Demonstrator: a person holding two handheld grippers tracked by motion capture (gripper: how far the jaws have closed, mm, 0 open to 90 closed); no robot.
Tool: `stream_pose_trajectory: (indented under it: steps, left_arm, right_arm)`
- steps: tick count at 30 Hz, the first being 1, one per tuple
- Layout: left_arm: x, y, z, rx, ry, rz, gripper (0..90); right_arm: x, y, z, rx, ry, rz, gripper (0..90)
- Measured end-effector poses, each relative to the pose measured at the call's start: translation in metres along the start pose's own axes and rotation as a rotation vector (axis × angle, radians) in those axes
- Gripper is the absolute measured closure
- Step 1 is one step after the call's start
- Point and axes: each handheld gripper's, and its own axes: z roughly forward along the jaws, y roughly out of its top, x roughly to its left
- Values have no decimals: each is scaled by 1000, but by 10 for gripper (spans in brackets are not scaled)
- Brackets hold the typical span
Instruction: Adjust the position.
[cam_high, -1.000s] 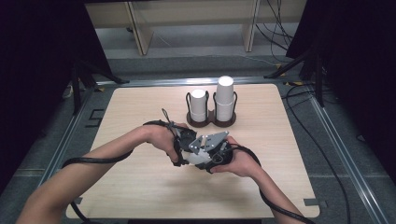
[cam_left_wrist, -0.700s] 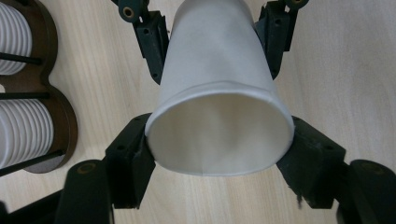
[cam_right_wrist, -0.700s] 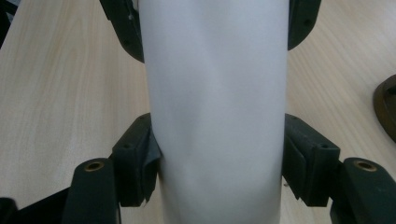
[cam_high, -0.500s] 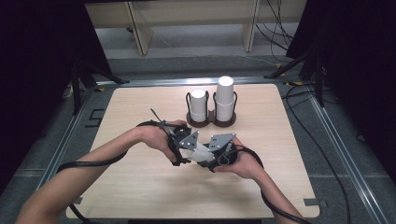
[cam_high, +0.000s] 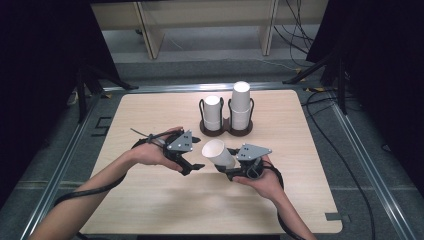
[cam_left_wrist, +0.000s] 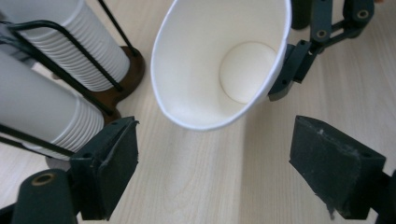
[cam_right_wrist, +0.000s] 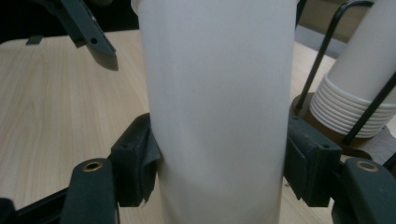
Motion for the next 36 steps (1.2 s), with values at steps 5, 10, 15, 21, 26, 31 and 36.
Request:
stream_pose_trajectory:
  steps: [5, 10, 15, 21, 26, 31, 36]
  left_arm:
    - [-12, -26, -3, -95, 86, -86, 153]
    - [-25, -47, -5, -211, 163, -214, 154]
    - [-40, -70, 5, -302, 286, -340, 154]
    - [-49, -84, 7, -338, 374, -376, 153]
    - [-55, -89, 6, -361, 423, -376, 151]
    - [-56, -91, 2, -391, 453, -401, 150]
    - [-59, -96, 1, -382, 459, -408, 149]
  right_arm:
    - [-1, -3, -6, -56, -19, 34, 346]
    - [-2, -8, -12, -115, -45, 87, 346]
    - [-1, -13, -13, -145, -39, 150, 346]
    - [-1, -17, -17, -200, -88, 185, 346]
    - [-3, -16, -23, -230, -123, 187, 344]
    - [-4, -13, -27, -254, -135, 172, 344]
    - [-1, -14, -26, -246, -128, 189, 344]
